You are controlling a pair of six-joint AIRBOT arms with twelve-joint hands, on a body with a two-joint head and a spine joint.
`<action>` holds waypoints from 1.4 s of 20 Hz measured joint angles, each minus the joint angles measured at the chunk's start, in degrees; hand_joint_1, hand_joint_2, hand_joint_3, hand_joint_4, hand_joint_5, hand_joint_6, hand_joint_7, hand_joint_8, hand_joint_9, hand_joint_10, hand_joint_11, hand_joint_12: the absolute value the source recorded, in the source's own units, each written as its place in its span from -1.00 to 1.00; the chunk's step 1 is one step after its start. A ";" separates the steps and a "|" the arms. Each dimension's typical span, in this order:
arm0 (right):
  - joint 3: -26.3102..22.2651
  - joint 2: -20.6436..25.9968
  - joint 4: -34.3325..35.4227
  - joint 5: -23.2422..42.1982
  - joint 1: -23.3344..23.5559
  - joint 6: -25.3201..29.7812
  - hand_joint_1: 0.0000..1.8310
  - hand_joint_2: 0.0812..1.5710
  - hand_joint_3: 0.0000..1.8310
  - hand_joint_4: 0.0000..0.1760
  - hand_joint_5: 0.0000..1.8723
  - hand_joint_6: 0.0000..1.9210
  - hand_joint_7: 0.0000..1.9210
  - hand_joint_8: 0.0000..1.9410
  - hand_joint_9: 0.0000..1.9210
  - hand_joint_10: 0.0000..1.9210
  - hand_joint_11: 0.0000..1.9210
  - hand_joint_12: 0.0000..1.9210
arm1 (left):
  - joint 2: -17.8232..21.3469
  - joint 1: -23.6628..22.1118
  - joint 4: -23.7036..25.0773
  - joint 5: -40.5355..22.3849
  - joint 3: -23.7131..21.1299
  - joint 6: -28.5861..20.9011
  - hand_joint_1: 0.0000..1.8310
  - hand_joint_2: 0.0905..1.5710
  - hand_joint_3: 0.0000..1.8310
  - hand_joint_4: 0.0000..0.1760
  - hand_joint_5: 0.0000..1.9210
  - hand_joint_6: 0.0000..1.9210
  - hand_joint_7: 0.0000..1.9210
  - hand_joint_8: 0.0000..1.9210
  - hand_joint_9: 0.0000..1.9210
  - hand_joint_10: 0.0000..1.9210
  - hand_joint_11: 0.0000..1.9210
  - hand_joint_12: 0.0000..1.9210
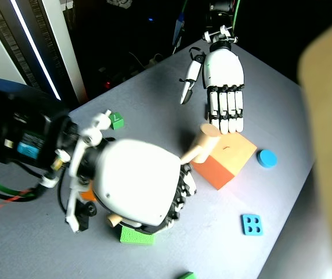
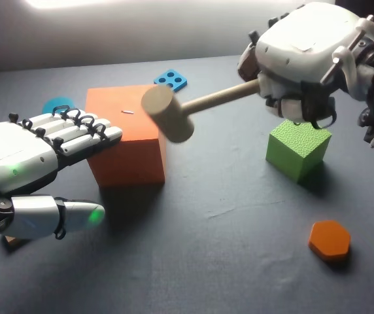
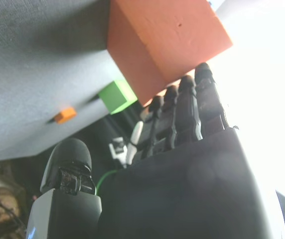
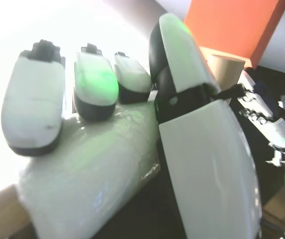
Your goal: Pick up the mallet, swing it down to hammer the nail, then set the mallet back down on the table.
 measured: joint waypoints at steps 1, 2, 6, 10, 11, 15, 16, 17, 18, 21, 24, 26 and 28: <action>-1.03 0.50 -3.13 -0.85 -0.46 1.90 -0.52 0.95 -1.00 -1.00 0.30 1.00 0.52 1.00 0.67 1.00 0.80 1.00 | -0.02 -0.04 0.00 0.04 0.00 0.00 -1.00 0.65 -1.00 -1.00 -0.99 -1.00 -0.98 -1.00 -0.99 -1.00 -1.00 -1.00; -1.60 0.81 -5.07 -1.79 -0.96 2.93 -0.53 0.96 -1.00 -1.00 0.29 1.00 0.52 1.00 0.66 1.00 0.81 1.00 | 0.00 -0.04 0.00 0.07 0.00 0.00 -1.00 0.64 -1.00 -1.00 -0.98 -1.00 -0.98 -1.00 -0.99 -1.00 -1.00 -1.00; -1.97 1.05 -7.87 -5.40 -3.39 3.50 -0.53 0.93 -1.00 -1.00 0.29 1.00 0.52 1.00 0.66 1.00 0.79 1.00 | 0.00 -0.42 0.09 0.35 0.00 0.00 -1.00 0.62 -1.00 -1.00 -0.98 -0.99 -0.97 -0.99 -0.98 -0.99 -1.00 -1.00; -0.63 -1.40 -9.60 -5.27 -5.27 3.54 -0.54 0.89 -1.00 -1.00 0.29 1.00 0.50 1.00 0.62 1.00 0.75 1.00 | -0.02 -0.98 0.15 0.48 0.13 0.00 -1.00 0.64 -1.00 -1.00 -0.96 -0.99 -0.97 -0.99 -0.99 -1.00 -1.00 -1.00; 0.20 -2.80 -9.88 -5.42 -5.73 3.54 -0.53 0.89 -1.00 -1.00 0.27 1.00 0.49 1.00 0.61 1.00 0.74 1.00 | 0.00 -1.42 0.48 0.83 0.13 0.00 -1.00 0.64 -1.00 -1.00 -0.96 -0.99 -0.97 -0.99 -0.98 -0.99 -1.00 -1.00; 4.33 -8.68 -12.22 -4.09 -8.31 4.26 -0.43 0.86 -1.00 -1.00 0.26 1.00 0.45 1.00 0.57 1.00 0.69 1.00 | 1.22 -6.10 4.35 4.04 0.13 -1.75 -1.00 0.65 -0.99 -1.00 -0.98 -1.00 -0.98 -1.00 -0.99 -1.00 -1.00 -1.00; 4.85 -9.33 -14.29 -3.63 -8.85 5.66 -0.43 0.86 -1.00 -1.00 0.26 1.00 0.45 1.00 0.57 1.00 0.69 1.00 | 1.46 -6.78 4.61 4.24 0.11 -1.84 -1.00 0.65 -0.99 -1.00 -0.98 -1.00 -0.98 -1.00 -0.99 -1.00 -1.00 -1.00; 5.88 -10.69 -16.41 -2.60 -9.49 7.76 -0.44 0.85 -1.00 -1.00 0.24 1.00 0.43 1.00 0.54 1.00 0.67 1.00 | 1.92 -7.74 4.76 4.44 0.11 -1.97 -1.00 0.64 -1.00 -1.00 -0.96 -0.99 -0.95 -0.99 -0.97 -0.99 -0.97 -0.99; 6.95 -12.13 -16.61 -2.05 -9.62 8.70 -0.59 0.90 -0.99 -1.00 0.20 1.00 0.35 1.00 0.46 1.00 0.62 1.00 | 2.43 -8.72 4.98 4.92 0.02 -1.99 -1.00 0.64 -1.00 -1.00 -0.95 -0.99 -0.94 -0.99 -0.95 -0.99 -0.96 -0.98; 9.01 -14.75 -16.76 -0.48 -10.56 9.33 -0.64 0.88 -1.00 -1.00 0.14 1.00 0.24 1.00 0.33 1.00 0.49 1.00 | 4.24 -11.21 5.14 6.08 -1.05 -1.99 -1.00 0.64 -1.00 -1.00 -0.95 -0.99 -0.95 -0.99 -0.96 -0.99 -0.98 -0.98; 10.36 -15.67 -16.96 0.20 -11.76 9.88 -0.85 0.91 -1.00 -1.00 -0.01 0.89 0.10 0.82 0.05 0.89 0.03 0.96 | 6.23 -13.75 6.23 8.96 -2.82 -2.12 -1.00 0.63 -1.00 -1.00 -0.94 -0.99 -0.94 -0.99 -0.95 -0.99 -0.98 -0.98; 11.17 -16.28 -17.59 -0.15 -12.72 10.03 -0.88 0.88 -1.00 -1.00 0.00 0.49 0.09 0.45 -0.03 0.54 -0.13 0.74 | 7.19 -15.32 6.97 10.78 -3.78 -2.14 -1.00 0.63 -1.00 -1.00 -0.97 -1.00 -0.97 -1.00 -0.98 -1.00 -1.00 -0.99; 11.72 -16.63 -18.84 -0.42 -13.16 11.17 -0.88 0.84 -1.00 -1.00 -0.02 0.21 0.09 0.13 -0.03 0.29 -0.12 0.61 | 8.00 -16.74 7.58 12.09 -4.55 -2.14 -1.00 0.64 -1.00 -1.00 -0.96 -0.99 -0.96 -1.00 -0.97 -0.99 -0.98 -0.99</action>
